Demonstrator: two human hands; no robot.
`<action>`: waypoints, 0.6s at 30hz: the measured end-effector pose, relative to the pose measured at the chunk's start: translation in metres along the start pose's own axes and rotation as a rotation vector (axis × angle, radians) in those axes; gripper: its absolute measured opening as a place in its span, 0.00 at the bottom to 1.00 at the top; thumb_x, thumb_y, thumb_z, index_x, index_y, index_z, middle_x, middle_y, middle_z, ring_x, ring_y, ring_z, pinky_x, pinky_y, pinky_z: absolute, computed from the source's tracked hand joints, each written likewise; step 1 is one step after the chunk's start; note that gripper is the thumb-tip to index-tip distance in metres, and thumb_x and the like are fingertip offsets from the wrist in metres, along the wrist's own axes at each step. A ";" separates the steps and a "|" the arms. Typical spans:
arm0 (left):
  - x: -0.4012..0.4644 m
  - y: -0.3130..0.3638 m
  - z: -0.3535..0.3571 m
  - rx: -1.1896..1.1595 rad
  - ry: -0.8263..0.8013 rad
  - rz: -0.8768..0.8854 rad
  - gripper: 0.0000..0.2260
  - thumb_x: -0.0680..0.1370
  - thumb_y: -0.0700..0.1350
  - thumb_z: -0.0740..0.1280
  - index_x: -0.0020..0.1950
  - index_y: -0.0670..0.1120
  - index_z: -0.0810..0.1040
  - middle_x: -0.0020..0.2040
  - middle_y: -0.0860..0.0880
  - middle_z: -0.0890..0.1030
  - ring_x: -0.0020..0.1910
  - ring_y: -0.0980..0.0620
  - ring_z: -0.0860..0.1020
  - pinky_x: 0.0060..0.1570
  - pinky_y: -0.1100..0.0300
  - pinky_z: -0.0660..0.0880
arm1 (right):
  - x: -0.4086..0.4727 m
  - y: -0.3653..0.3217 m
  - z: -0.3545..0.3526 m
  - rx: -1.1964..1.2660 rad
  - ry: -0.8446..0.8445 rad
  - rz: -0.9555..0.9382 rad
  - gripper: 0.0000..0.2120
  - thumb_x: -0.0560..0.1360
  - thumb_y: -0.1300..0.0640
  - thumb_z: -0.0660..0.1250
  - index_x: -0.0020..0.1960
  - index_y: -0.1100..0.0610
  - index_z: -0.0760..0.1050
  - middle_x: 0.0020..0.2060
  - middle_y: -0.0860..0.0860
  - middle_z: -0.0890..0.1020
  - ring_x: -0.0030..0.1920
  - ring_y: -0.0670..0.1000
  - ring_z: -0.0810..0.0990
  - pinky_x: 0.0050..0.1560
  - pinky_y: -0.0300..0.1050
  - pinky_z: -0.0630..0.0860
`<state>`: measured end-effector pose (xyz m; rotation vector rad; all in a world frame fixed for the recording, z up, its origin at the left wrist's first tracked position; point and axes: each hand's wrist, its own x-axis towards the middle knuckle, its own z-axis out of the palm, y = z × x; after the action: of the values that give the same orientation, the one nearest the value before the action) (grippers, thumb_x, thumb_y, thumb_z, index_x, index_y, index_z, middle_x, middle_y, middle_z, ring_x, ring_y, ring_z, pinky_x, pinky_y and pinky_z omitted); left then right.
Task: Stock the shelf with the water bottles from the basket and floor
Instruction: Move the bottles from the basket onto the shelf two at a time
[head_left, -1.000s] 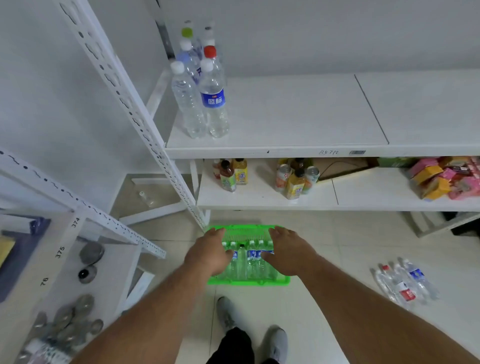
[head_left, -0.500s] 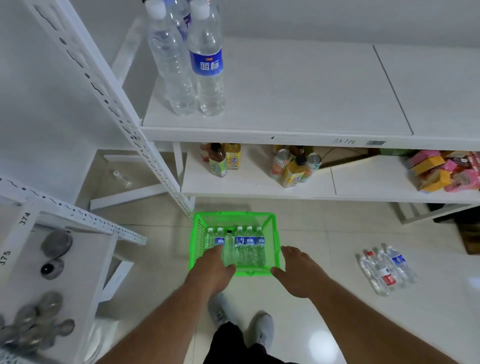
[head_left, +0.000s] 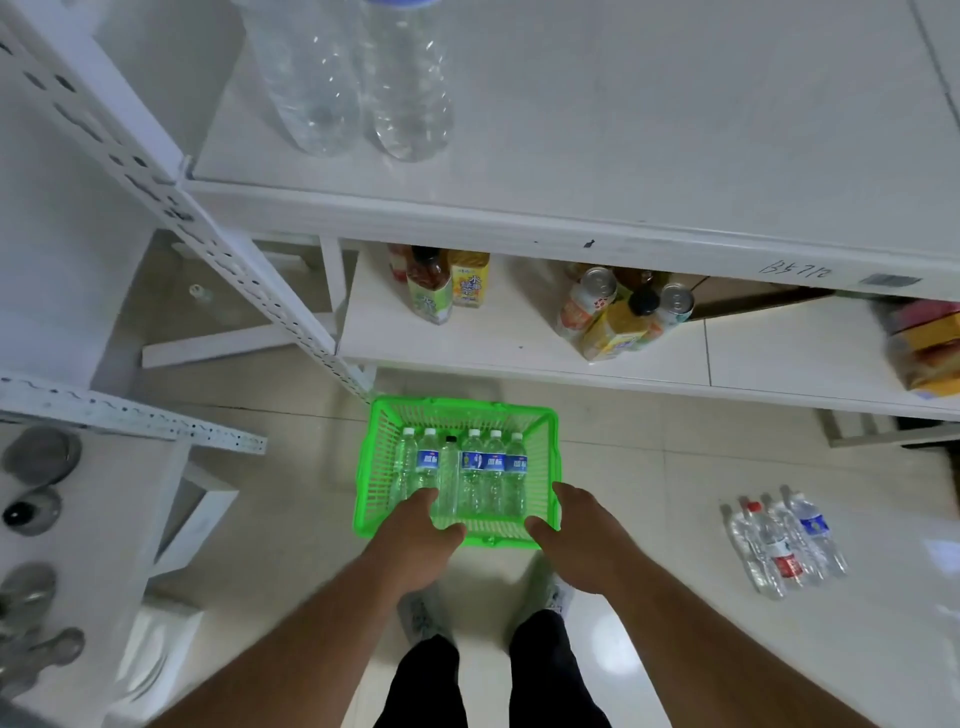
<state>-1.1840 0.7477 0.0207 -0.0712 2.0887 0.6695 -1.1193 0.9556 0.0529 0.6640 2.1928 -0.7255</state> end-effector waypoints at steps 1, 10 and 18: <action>0.006 0.002 0.004 -0.015 0.012 -0.010 0.33 0.75 0.56 0.69 0.77 0.48 0.63 0.75 0.46 0.68 0.71 0.47 0.70 0.68 0.57 0.67 | 0.010 0.003 -0.001 0.015 -0.008 -0.008 0.32 0.79 0.42 0.62 0.77 0.57 0.60 0.71 0.56 0.70 0.69 0.56 0.71 0.67 0.48 0.69; 0.078 0.009 0.059 -0.175 0.070 -0.102 0.31 0.74 0.53 0.73 0.74 0.45 0.67 0.70 0.44 0.74 0.63 0.47 0.77 0.64 0.51 0.72 | 0.109 0.054 0.012 0.110 -0.097 0.017 0.34 0.79 0.41 0.61 0.78 0.58 0.59 0.72 0.57 0.70 0.69 0.57 0.72 0.67 0.46 0.68; 0.208 -0.028 0.115 -0.167 0.100 -0.113 0.28 0.75 0.52 0.72 0.72 0.46 0.70 0.68 0.46 0.76 0.48 0.55 0.78 0.32 0.72 0.70 | 0.245 0.090 0.081 0.263 -0.071 0.117 0.29 0.79 0.43 0.62 0.74 0.59 0.65 0.67 0.58 0.75 0.59 0.57 0.78 0.49 0.38 0.67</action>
<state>-1.2103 0.8215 -0.2057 -0.3202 2.1021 0.7837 -1.1722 1.0229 -0.2067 0.8774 1.9940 -0.9706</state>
